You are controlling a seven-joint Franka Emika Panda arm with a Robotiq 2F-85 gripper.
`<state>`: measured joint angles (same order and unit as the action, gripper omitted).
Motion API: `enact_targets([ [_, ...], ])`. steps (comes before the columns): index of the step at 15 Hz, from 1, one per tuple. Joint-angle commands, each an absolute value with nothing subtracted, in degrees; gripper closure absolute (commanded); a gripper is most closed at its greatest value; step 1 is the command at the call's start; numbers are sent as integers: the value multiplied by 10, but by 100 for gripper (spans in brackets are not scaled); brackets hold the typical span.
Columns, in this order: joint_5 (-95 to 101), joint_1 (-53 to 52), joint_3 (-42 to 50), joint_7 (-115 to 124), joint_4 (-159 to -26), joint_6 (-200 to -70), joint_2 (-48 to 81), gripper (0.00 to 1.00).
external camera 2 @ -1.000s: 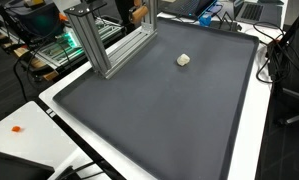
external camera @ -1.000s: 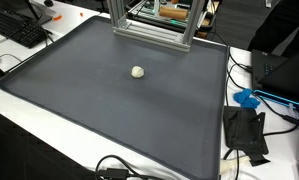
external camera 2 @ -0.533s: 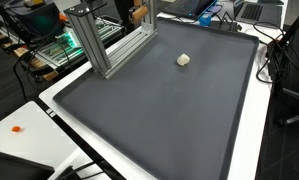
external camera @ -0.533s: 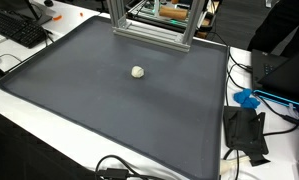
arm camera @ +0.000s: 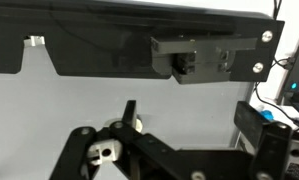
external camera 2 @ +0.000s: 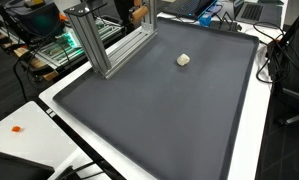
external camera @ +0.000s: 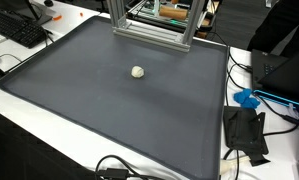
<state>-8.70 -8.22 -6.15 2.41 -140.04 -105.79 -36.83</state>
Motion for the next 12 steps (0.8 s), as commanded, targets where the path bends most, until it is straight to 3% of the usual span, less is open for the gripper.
enact_targets([
  [1, -100, -102, -69, 2, -1433, -1063, -394, 0],
  [12, -97, -120, -75, -14, -1484, -1101, -406, 0],
])
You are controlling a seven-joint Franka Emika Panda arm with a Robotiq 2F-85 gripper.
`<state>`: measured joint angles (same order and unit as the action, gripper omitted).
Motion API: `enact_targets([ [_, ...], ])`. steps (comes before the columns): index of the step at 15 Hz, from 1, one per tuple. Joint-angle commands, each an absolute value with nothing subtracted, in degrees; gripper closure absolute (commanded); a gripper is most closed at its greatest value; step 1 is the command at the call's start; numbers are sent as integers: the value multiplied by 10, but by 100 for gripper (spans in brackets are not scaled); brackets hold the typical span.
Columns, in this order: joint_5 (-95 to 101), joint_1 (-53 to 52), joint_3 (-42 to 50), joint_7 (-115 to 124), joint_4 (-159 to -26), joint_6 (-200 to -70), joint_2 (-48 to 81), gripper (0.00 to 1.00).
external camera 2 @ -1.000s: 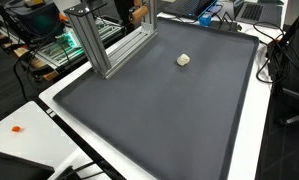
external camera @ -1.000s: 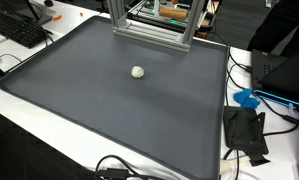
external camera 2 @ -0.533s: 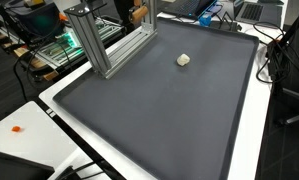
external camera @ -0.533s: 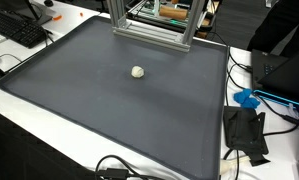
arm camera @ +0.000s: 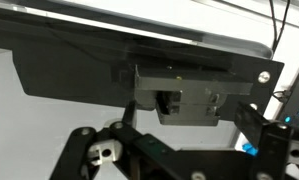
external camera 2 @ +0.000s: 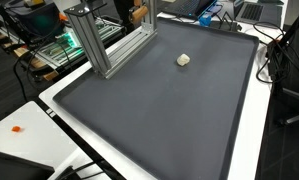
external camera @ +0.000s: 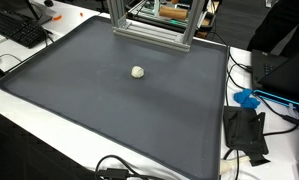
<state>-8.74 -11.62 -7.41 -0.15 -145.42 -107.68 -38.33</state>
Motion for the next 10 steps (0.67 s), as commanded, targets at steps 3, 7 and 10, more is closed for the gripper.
enact_targets([
  [3, -91, -120, -75, -19, -1493, -1120, -412, 0],
  [7, -85, -118, -75, -19, -1501, -1120, -417, 0],
  [10, -83, -117, -76, -18, -1503, -1117, -416, 0],
])
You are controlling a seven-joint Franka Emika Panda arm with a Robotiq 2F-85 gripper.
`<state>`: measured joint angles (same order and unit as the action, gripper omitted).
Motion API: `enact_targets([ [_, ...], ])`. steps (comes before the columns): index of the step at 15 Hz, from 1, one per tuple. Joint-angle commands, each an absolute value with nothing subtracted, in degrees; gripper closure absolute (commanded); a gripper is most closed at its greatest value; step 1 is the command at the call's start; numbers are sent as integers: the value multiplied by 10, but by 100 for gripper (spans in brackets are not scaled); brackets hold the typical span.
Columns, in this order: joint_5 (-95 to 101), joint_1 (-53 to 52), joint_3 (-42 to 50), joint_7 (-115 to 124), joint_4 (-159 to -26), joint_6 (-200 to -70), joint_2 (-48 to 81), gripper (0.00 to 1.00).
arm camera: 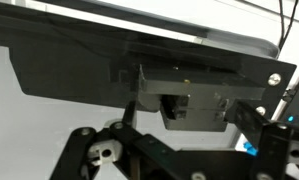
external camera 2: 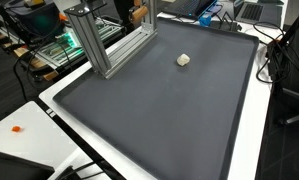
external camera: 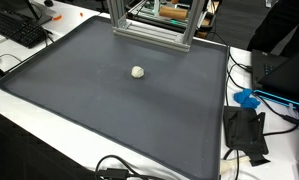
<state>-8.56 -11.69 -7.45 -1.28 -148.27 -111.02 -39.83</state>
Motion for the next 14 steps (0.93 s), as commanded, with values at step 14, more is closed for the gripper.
enact_targets([
  [14, -53, -115, -88, -16, -1504, -1114, -395, 0],
])
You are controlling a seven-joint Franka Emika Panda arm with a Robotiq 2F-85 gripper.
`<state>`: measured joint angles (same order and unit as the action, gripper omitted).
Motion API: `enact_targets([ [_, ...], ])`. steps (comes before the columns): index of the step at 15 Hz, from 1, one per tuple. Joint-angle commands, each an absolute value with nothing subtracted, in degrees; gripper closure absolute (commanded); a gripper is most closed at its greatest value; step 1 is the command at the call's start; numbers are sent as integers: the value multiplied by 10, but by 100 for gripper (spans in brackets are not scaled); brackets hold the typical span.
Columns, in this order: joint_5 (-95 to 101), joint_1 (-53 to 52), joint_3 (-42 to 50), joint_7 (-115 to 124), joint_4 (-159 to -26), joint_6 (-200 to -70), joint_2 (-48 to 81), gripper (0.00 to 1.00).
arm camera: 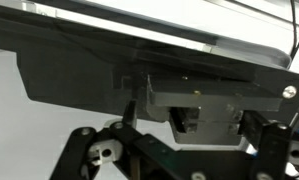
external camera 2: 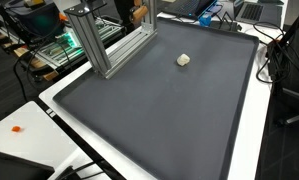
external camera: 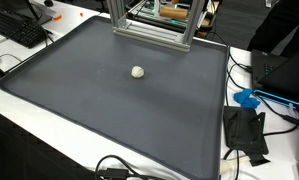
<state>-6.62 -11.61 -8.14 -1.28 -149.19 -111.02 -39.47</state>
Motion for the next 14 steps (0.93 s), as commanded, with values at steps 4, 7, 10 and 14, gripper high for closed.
enact_targets([
  [4, -45, -116, -91, -16, -1504, -1116, -390, 0],
  [7, -41, -115, -91, -15, -1502, -1111, -387, 0],
  [10, -42, -115, -91, -13, -1505, -1112, -384, 0],
  [14, -40, -113, -91, -11, -1509, -1112, -381, 0],
])
